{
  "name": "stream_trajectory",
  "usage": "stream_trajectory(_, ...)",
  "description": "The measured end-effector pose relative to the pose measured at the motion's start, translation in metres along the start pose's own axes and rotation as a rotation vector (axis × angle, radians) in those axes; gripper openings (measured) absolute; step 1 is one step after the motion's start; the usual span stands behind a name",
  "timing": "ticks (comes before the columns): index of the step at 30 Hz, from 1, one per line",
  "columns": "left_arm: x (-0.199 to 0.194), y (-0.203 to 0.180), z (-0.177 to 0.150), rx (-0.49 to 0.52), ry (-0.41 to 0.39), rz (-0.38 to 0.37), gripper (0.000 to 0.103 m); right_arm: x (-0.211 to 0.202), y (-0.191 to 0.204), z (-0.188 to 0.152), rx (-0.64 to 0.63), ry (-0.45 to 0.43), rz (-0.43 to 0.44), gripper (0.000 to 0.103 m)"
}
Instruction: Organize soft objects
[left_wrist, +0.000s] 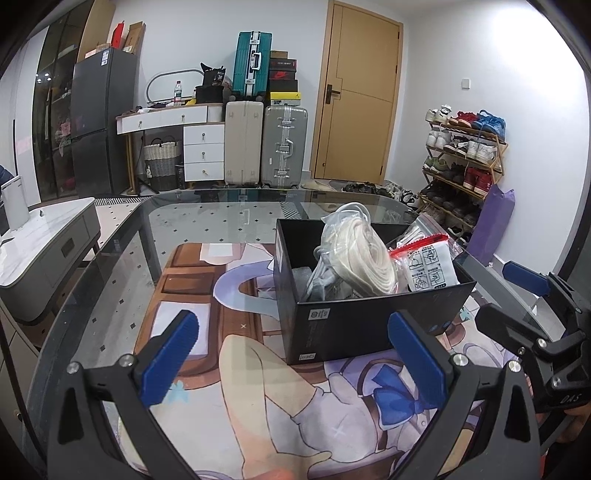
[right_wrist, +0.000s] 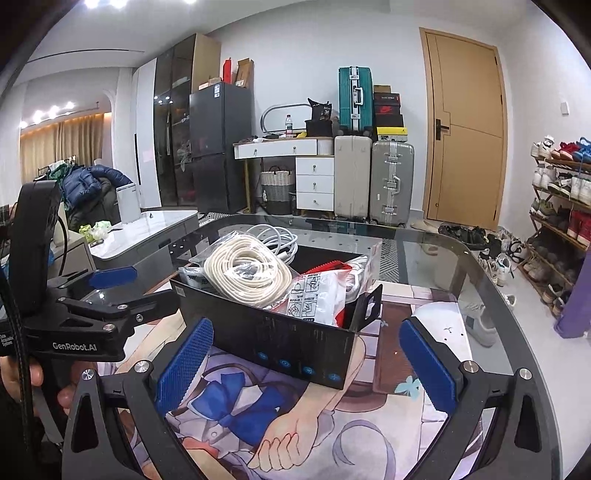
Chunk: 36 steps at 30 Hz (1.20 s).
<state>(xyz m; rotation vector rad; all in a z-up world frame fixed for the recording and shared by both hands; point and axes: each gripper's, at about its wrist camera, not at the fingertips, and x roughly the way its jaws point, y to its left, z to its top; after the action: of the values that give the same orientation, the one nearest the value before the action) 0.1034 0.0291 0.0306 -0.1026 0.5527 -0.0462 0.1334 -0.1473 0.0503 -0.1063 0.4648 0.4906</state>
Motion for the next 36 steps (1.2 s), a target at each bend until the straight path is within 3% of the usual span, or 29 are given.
stream_trajectory(36, -0.0025, 0.0005, -0.0016, 0.003, -0.012, 0.024, 0.103, -0.0040, -0.0038, -0.0026, 0.024, -0.008, -0.022, 0.102)
